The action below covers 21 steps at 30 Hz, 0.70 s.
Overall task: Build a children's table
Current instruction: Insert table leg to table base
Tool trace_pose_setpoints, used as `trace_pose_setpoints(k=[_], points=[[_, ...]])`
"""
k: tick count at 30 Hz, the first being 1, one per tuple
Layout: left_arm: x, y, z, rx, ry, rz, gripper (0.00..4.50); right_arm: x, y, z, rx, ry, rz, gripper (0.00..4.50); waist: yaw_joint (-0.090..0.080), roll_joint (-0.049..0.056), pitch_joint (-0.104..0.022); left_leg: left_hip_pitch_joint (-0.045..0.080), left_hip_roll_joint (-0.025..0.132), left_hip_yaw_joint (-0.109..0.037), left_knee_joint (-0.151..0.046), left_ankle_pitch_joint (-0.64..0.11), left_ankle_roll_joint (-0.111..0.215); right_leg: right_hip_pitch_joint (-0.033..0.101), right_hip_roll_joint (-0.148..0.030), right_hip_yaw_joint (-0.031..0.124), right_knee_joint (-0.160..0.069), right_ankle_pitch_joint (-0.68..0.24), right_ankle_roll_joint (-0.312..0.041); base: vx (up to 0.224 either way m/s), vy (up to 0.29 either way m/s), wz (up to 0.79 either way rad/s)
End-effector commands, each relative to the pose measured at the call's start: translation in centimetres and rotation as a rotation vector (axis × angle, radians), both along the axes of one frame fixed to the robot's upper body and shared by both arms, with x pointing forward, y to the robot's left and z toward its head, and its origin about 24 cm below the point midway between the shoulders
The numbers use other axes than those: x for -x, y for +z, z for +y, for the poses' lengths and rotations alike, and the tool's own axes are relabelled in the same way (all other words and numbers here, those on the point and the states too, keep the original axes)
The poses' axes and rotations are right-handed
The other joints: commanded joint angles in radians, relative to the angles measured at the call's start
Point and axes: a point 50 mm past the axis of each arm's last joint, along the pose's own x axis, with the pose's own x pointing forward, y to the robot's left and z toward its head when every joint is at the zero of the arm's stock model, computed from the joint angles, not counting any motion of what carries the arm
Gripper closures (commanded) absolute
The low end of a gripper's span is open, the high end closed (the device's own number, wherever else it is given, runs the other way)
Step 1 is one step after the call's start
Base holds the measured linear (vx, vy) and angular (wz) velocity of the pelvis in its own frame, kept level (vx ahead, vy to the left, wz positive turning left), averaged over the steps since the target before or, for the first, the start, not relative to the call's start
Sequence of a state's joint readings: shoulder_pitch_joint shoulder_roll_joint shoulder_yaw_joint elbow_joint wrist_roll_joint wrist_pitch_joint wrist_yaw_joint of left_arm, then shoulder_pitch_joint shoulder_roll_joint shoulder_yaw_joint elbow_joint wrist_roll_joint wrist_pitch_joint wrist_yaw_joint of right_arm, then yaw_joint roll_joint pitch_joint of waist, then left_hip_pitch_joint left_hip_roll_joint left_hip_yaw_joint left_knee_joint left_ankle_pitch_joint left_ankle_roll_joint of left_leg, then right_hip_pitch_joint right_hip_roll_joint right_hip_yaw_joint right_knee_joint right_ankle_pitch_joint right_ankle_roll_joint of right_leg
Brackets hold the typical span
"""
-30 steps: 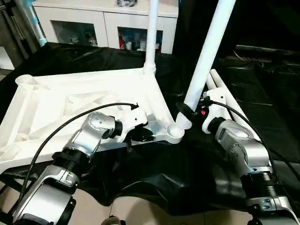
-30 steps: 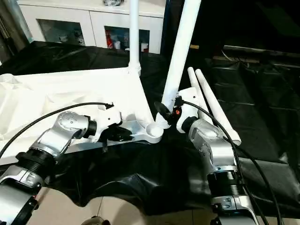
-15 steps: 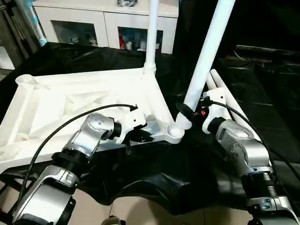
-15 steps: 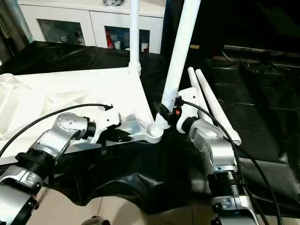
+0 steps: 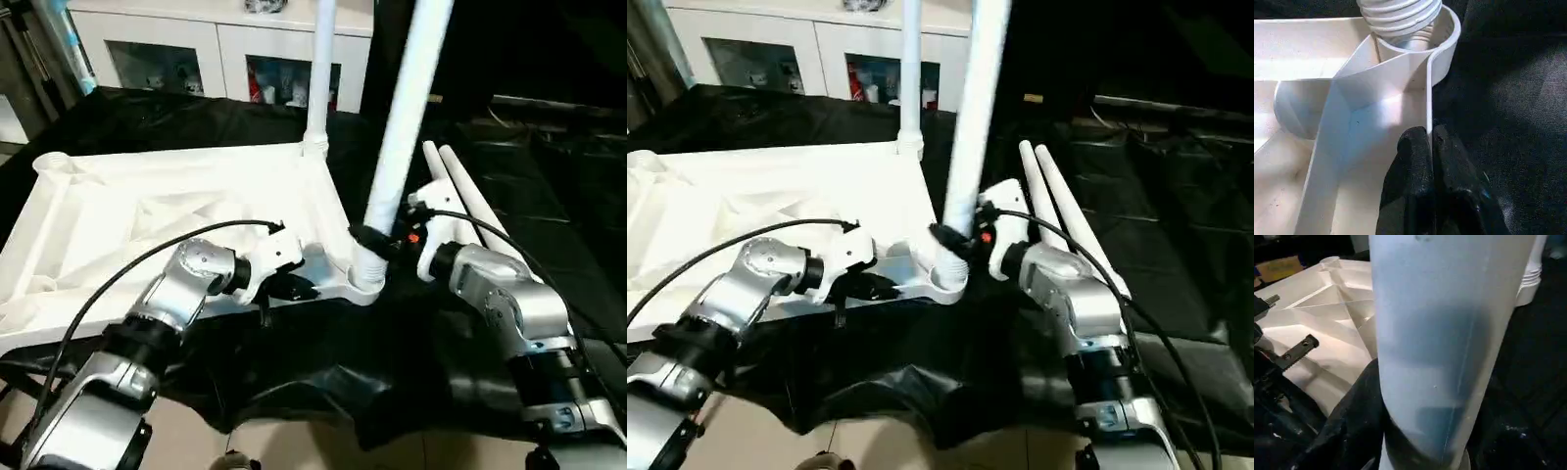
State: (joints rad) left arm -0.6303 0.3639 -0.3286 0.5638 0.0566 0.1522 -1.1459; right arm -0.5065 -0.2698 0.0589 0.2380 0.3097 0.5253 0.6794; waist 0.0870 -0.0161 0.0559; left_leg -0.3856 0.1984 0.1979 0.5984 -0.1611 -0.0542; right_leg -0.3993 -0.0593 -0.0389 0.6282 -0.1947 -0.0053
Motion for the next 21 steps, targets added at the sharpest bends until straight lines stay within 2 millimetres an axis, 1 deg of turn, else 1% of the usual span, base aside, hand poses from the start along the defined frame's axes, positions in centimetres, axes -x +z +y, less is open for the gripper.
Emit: trace_pose_setpoints(k=[1,4,9,10,13,14,17,21], points=[[0.4,-0.28,-0.3,-0.008,-0.018,0.008,4.5,0.38,-1.17,0.13,0.033,0.027,0.073,2.64,0.0,-0.006,-0.066,0.027,0.036,-0.019,-0.073,-0.213,-0.012,0.036,-0.08,0.043,-0.081,-0.204,-0.186,0.0,0.0,0.0],[0.39,-0.24,-0.21,-0.012,-0.013,0.003,4.5,0.46,-1.18,0.21,0.037,0.041,0.076,2.64,0.001,-0.009,-0.067,0.027,0.036,-0.019,-0.073,-0.21,-0.014,0.037,-0.08,0.043,-0.08,-0.19,-0.186,0.0,0.0,0.0],[0.39,-0.15,-0.03,-0.016,-0.006,-0.003,4.5,0.62,-1.31,0.3,0.04,0.057,0.09,2.64,0.001,-0.008,-0.066,0.027,0.035,-0.019,-0.073,-0.216,-0.016,0.036,-0.081,0.043,-0.081,-0.205,-0.182,0.0,0.0,0.0],[0.37,-0.14,0.03,-0.018,-0.005,-0.005,4.5,0.67,-1.31,0.31,0.04,0.061,0.092,2.64,0.001,-0.006,-0.066,0.026,0.035,-0.019,-0.073,-0.216,-0.017,0.037,-0.081,0.043,-0.082,-0.205,-0.182,0.0,0.0,0.0],[0.33,-0.11,0.11,-0.021,-0.003,-0.006,4.5,0.77,-1.39,0.27,0.04,0.064,0.098,2.64,0.001,-0.007,-0.066,0.026,0.035,-0.02,-0.074,-0.218,-0.019,0.037,-0.08,0.043,-0.081,-0.2,-0.183,0.0,0.0,0.0],[0.28,-0.08,0.19,-0.023,-0.001,-0.007,4.5,0.86,-1.41,0.27,0.033,0.066,0.103,2.64,0.001,-0.004,-0.066,0.028,0.035,-0.02,-0.074,-0.22,-0.02,0.036,-0.08,0.043,-0.081,-0.201,-0.182,0.0,0.0,0.0],[0.23,-0.1,0.34,-0.03,0.003,-0.007,4.5,0.98,-1.35,0.3,0.026,0.072,0.105,2.64,0.001,-0.004,-0.067,0.027,0.035,-0.02,-0.074,-0.22,-0.019,0.038,-0.08,0.043,-0.081,-0.19,-0.184,0.0,0.0,0.0],[0.18,-0.07,0.42,-0.032,0.006,-0.008,4.5,1.03,-1.31,0.3,0.023,0.076,0.106,2.64,-0.001,-0.003,-0.066,0.027,0.035,-0.021,-0.075,-0.233,-0.026,0.037,-0.08,0.043,-0.083,-0.21,-0.184,0.0,0.0,0.0]])
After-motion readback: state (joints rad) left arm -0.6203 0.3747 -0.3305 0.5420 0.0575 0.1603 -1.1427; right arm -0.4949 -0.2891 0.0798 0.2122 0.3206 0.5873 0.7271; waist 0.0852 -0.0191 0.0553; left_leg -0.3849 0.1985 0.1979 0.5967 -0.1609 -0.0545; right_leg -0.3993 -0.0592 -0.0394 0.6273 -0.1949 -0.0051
